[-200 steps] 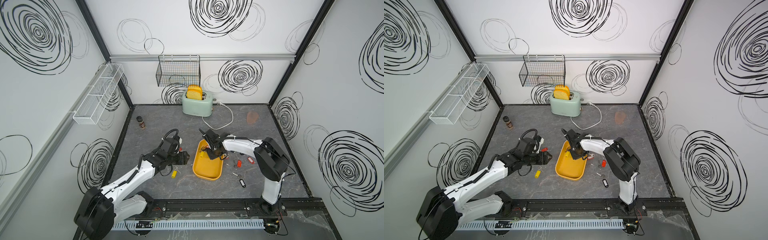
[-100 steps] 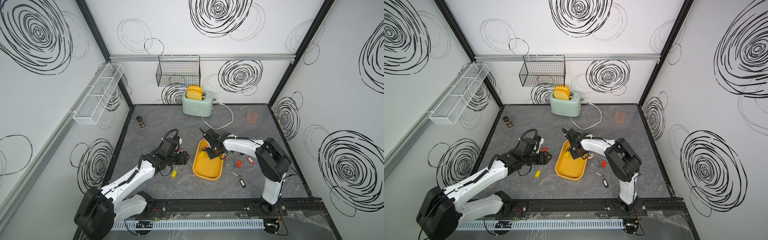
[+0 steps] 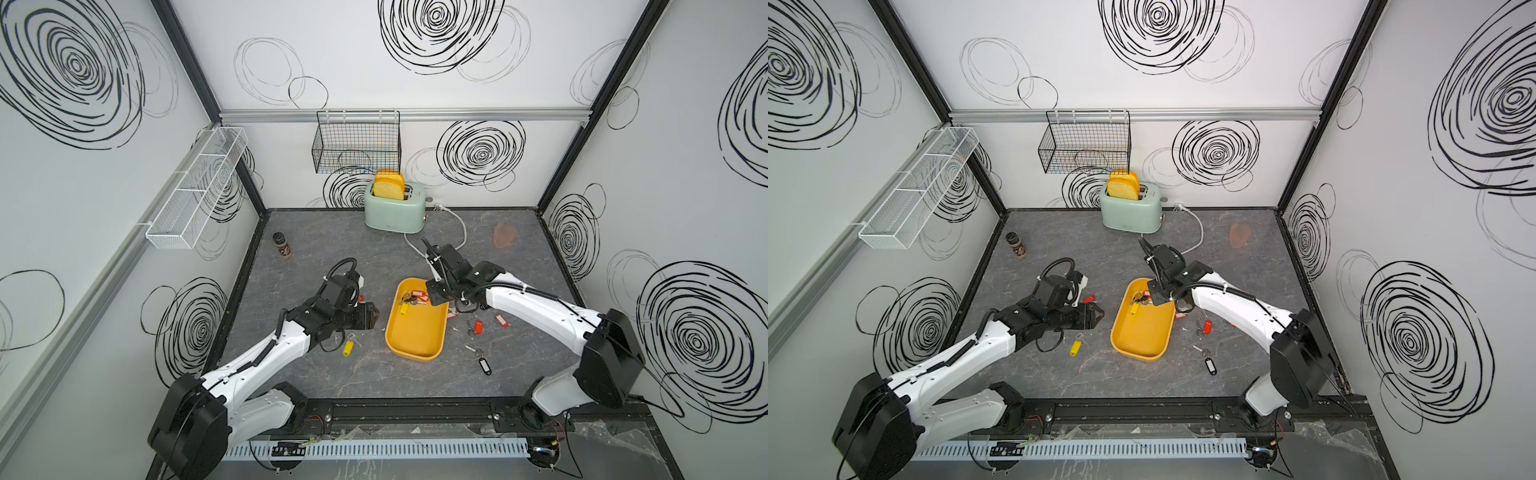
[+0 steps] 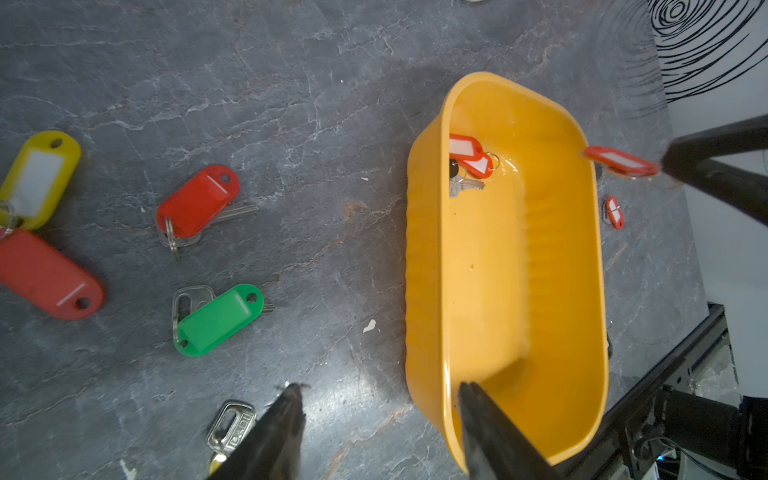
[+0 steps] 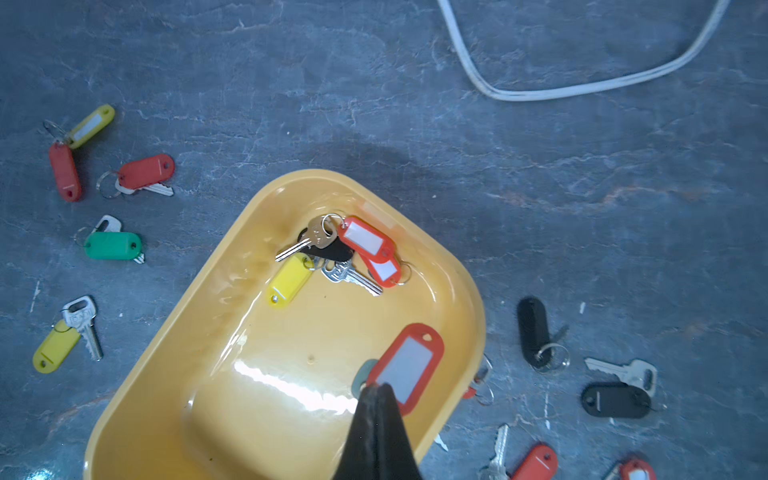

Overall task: Take the keys out of the storage box
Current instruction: Place the key at the center of the board.

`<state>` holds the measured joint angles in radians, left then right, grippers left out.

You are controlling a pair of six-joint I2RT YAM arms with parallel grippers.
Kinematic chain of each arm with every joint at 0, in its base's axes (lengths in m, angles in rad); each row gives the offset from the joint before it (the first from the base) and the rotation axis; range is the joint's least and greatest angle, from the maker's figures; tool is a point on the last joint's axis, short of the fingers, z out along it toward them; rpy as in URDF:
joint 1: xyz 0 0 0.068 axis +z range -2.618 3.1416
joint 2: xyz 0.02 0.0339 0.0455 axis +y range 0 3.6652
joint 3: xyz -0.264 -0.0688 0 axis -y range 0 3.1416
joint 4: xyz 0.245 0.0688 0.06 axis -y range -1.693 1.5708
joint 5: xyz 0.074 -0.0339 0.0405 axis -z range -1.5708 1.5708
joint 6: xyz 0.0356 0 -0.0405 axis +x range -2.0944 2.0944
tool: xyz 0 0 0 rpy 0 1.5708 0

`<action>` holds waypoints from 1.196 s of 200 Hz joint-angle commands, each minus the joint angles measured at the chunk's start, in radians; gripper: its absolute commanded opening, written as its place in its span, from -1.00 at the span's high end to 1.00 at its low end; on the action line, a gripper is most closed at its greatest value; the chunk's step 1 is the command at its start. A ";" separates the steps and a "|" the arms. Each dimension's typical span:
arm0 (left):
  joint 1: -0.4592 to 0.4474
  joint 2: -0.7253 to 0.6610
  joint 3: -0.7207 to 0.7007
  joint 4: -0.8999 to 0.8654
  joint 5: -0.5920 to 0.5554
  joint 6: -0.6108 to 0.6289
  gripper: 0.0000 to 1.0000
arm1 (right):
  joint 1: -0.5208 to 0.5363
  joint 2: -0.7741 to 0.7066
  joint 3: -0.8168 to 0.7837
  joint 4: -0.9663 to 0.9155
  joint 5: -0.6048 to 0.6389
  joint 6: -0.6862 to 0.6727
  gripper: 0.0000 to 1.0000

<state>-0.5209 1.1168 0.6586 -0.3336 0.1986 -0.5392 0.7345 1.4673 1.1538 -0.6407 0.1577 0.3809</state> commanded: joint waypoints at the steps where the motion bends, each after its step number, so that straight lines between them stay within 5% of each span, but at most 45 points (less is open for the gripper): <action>1: -0.003 -0.003 0.016 0.038 0.004 -0.004 -0.27 | -0.034 -0.080 -0.055 -0.062 0.036 0.042 1.00; 67: -0.037 0.031 0.039 0.054 -0.003 -0.012 -0.28 | -0.089 -0.232 -0.283 -0.026 -0.056 0.090 1.00; 194: -0.049 0.044 0.047 0.046 -0.015 -0.009 -0.28 | -0.055 -0.193 -0.444 0.109 -0.199 0.138 1.00; 219: -0.048 0.045 0.054 0.044 -0.015 -0.008 -0.28 | -0.051 -0.197 -0.438 0.109 -0.200 0.142 0.65; 239: -0.049 0.049 0.062 0.039 -0.015 -0.003 -0.28 | -0.050 -0.207 -0.428 0.094 -0.183 0.144 0.59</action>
<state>-0.5632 1.1564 0.6815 -0.3138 0.1963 -0.5419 0.6788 1.2667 0.7193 -0.5381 -0.0387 0.5079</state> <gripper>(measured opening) 0.638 0.194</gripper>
